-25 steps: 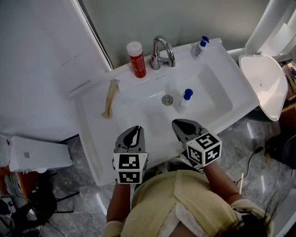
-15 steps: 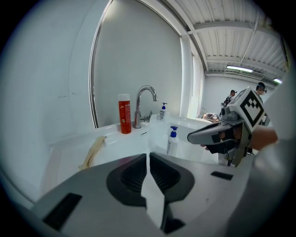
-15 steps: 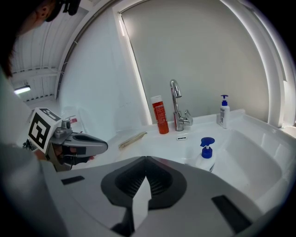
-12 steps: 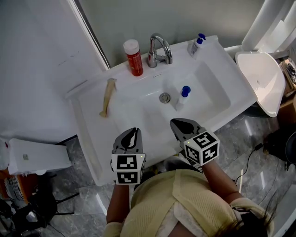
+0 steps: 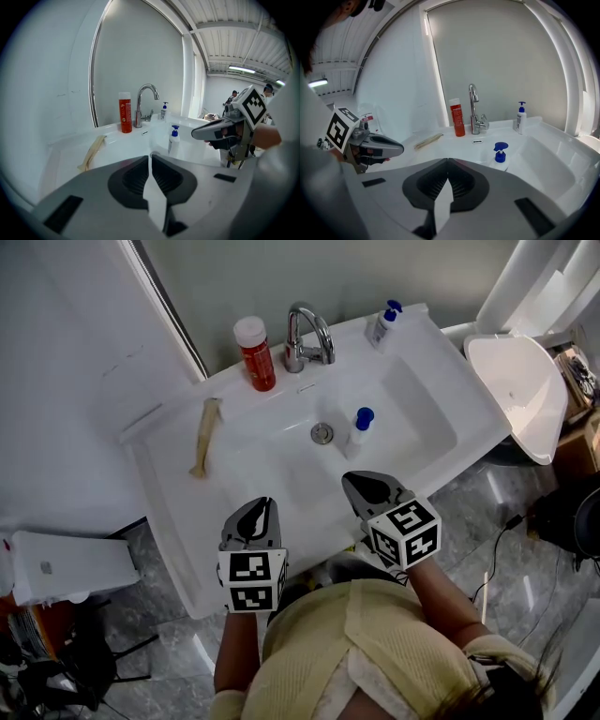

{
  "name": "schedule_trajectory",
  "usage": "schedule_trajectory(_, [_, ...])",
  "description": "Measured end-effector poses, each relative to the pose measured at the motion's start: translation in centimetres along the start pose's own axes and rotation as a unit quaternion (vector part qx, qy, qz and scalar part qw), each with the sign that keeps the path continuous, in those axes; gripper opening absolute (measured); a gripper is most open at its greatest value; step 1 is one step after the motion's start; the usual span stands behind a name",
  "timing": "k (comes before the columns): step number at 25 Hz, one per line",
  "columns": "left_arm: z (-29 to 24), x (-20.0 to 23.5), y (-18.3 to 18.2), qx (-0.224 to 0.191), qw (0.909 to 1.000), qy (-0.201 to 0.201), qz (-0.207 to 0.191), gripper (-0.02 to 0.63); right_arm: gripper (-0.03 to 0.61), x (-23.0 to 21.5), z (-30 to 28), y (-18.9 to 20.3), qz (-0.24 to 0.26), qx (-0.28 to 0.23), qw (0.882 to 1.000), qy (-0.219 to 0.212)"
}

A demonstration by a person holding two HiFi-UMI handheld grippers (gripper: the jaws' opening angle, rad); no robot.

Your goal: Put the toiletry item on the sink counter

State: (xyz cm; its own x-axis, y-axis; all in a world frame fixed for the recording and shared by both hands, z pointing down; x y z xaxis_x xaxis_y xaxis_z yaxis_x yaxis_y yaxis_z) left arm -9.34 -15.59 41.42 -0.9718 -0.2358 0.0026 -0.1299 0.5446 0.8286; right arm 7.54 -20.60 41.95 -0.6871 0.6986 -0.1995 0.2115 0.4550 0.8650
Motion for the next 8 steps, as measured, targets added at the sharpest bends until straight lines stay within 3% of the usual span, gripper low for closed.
schedule_trajectory(8, [-0.61, 0.43, -0.08, 0.002, 1.0000, -0.004, 0.000, 0.055, 0.026, -0.48, -0.23, -0.30, 0.006, -0.001, 1.000, 0.001])
Point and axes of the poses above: the fingertips, and each gripper's own axes: z backward along the fingers, x to its left, y out of its underside, the point moved 4 cm from there along z, backward along the fingers, and after that the axes turned 3 degrees about -y, right-handed, at the moved point
